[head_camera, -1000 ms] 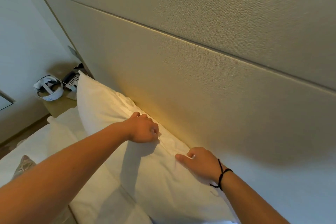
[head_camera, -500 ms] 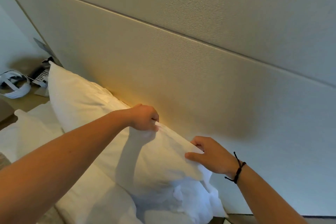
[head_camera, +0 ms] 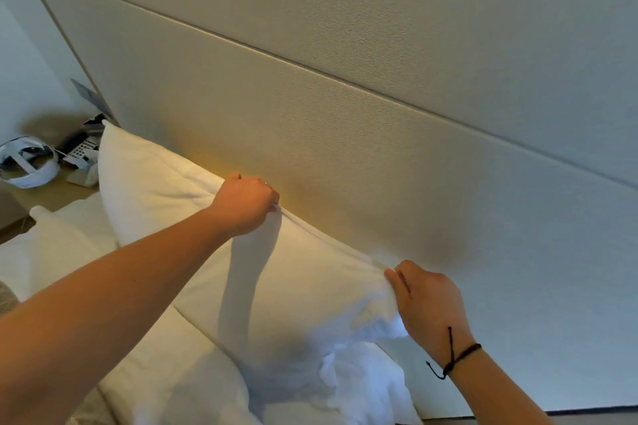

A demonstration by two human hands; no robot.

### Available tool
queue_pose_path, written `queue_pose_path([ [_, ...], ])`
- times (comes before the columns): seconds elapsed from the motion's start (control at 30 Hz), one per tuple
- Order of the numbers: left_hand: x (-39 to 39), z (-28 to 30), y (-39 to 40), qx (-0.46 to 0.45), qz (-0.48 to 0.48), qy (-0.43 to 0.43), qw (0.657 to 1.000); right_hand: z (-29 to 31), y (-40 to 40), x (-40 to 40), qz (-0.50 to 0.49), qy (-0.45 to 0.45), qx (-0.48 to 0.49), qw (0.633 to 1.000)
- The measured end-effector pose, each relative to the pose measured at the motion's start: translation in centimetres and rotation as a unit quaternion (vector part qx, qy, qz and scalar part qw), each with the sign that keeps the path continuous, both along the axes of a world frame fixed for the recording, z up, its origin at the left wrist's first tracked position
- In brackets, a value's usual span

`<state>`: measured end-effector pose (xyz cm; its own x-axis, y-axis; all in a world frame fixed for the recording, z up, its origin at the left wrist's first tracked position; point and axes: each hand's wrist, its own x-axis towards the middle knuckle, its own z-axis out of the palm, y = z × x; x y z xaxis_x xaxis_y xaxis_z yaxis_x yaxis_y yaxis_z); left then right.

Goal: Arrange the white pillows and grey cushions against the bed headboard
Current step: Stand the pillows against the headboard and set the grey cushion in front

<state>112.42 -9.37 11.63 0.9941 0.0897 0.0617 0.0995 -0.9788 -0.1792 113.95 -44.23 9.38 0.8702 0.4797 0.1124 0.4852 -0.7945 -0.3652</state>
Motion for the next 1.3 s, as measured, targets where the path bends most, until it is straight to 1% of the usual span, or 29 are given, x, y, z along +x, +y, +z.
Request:
queue_pose_path([
  [0.07, -0.1, -0.6, -0.7, 0.014, 0.021, -0.044, 0.999, -0.8, 0.9, 0.2, 0.0, -0.04, -0.142, 0.989],
  [0.1, -0.1, -1.1, -1.1, 0.011, 0.033, -0.052, 0.998, -1.1, 1.4, 0.2, 0.003, -0.044, -0.188, 0.981],
  [0.17, -0.2, -1.9, -1.2, -0.018, 0.05, -0.05, 0.997, -1.5, 2.1, 0.3, 0.008, -0.016, -0.235, 0.972],
  [0.23, -0.3, -2.3, -0.5, -0.072, 0.047, -0.039, 0.996, -1.7, 2.7, 0.7, 0.006, 0.008, -0.249, 0.969],
  [0.3, -0.3, -2.3, 0.4, -0.127, 0.032, -0.025, 0.991, -1.6, 3.3, 1.0, 0.026, 0.028, -0.222, 0.974],
  [0.37, -0.3, -2.2, 1.2, -0.156, 0.014, -0.018, 0.987, -1.5, 4.8, 1.1, 0.08, 0.091, -0.138, 0.983],
  [0.43, -0.2, -2.2, 1.6, -0.168, -0.002, -0.013, 0.986, -1.1, 7.4, 1.0, 0.158, 0.155, -0.049, 0.974],
  [0.47, -0.1, -2.2, 1.8, -0.17, -0.008, -0.01, 0.985, -0.8, 9.2, 1.0, 0.185, 0.167, -0.004, 0.968],
  [0.5, 0.0, -2.3, 2.0, -0.172, -0.015, -0.008, 0.985, -0.7, 11.2, 1.1, 0.2, 0.17, 0.033, 0.964],
  [0.57, 0.0, -2.6, 2.7, -0.172, -0.029, -0.009, 0.985, -0.7, 15.4, 1.6, 0.199, 0.182, 0.094, 0.958],
  [0.63, -0.1, -2.8, 3.7, -0.144, -0.047, -0.01, 0.988, -1.0, 19.4, 2.3, 0.185, 0.219, 0.135, 0.948],
  [0.73, -0.7, -3.6, 6.4, -0.023, -0.068, -0.001, 0.997, -2.1, 24.0, 3.3, 0.178, 0.272, 0.141, 0.935],
  [0.8, -1.4, -4.3, 8.6, 0.017, -0.025, 0.031, 0.999, -3.2, 26.2, 3.7, 0.178, 0.278, 0.12, 0.936],
  [0.9, -1.9, -4.8, 12.4, 0.027, 0.071, 0.047, 0.996, -4.2, 28.8, 4.2, 0.176, 0.292, 0.117, 0.933],
  [0.97, -1.6, -4.6, 15.1, 0.04, 0.104, 0.063, 0.992, -4.4, 30.7, 4.7, 0.181, 0.298, 0.12, 0.93],
  [1.07, -0.7, -4.1, 18.5, 0.056, 0.112, 0.11, 0.986, -4.3, 33.7, 5.5, 0.204, 0.287, 0.113, 0.929],
  [1.2, 0.9, -3.1, 21.6, 0.08, 0.086, 0.181, 0.976, -4.4, 36.1, 5.8, 0.219, 0.291, 0.126, 0.923],
  [1.27, 1.8, -2.6, 22.9, 0.075, 0.102, 0.225, 0.966, -4.1, 36.6, 6.0, 0.222, 0.278, 0.137, 0.925],
  [1.3, 2.1, -2.3, 23.6, 0.08, 0.12, 0.244, 0.959, -3.8, 36.8, 6.2, 0.226, 0.257, 0.142, 0.929],
])
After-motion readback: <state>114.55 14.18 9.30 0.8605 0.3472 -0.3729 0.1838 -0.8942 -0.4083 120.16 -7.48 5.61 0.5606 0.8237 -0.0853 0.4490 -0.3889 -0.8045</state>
